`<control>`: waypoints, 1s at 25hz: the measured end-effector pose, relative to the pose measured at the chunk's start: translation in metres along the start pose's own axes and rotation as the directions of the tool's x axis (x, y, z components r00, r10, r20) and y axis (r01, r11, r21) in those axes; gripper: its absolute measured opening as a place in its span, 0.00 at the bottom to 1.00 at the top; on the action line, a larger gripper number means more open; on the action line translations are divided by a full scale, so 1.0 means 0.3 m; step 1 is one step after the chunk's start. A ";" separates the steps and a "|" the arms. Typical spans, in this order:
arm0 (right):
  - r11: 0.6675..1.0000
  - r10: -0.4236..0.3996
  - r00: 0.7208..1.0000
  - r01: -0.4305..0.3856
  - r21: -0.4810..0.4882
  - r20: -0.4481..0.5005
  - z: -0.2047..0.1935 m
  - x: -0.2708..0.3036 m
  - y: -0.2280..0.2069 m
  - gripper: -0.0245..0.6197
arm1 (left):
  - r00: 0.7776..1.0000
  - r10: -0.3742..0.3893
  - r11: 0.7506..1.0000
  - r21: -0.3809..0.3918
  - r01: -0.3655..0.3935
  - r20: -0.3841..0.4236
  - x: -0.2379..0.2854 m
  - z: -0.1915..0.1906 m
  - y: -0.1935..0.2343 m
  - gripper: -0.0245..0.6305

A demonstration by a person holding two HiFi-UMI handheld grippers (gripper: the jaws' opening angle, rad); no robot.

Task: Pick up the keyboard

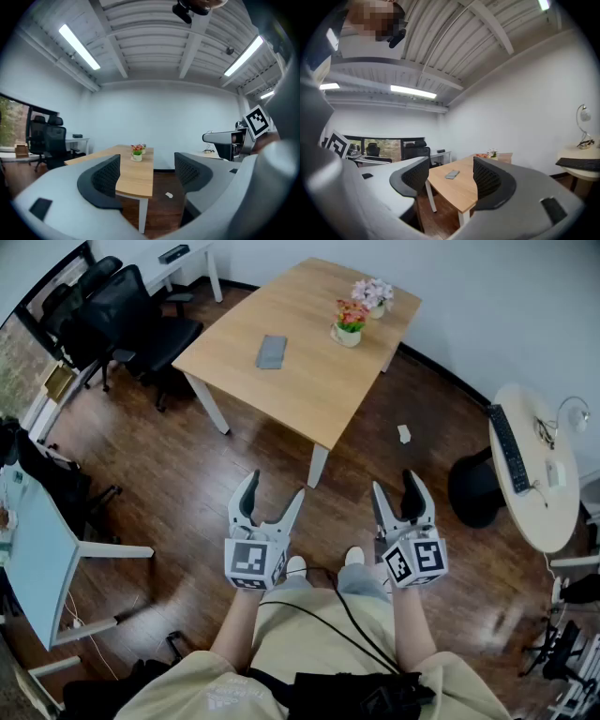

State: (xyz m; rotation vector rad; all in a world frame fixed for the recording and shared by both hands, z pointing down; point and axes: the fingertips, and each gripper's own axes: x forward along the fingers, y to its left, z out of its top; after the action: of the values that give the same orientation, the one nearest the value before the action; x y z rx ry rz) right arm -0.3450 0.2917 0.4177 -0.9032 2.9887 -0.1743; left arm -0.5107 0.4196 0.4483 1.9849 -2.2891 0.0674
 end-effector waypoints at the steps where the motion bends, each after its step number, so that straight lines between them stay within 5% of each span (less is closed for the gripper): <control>1: 1.000 -0.021 1.000 0.021 -0.002 0.001 -0.004 -0.025 -0.049 0.50 | 1.000 -0.019 1.000 0.000 0.019 0.015 0.043 -0.006 -0.031 0.56; 8: 0.972 -0.221 0.975 0.219 0.084 0.007 -0.029 -0.200 -0.470 0.50 | 0.978 -0.208 0.978 0.031 0.207 0.025 0.364 0.057 -0.405 0.56; 15: 0.949 -0.304 0.950 0.296 0.106 0.064 0.031 -0.290 -0.852 0.50 | 0.932 -0.362 0.925 0.120 0.360 -0.009 0.675 0.089 -0.776 0.56; 25: 0.888 -0.453 0.877 0.430 0.163 0.161 0.160 -0.561 -1.597 0.50 | 0.817 -0.577 0.798 0.197 0.569 -0.023 1.122 0.181 -1.555 0.55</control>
State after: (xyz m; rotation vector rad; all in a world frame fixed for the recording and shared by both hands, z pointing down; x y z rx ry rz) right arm 0.0614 -0.0165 0.4199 -1.4809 2.5167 -0.2527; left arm -0.0988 0.0157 0.4142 2.7151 -1.6415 0.2081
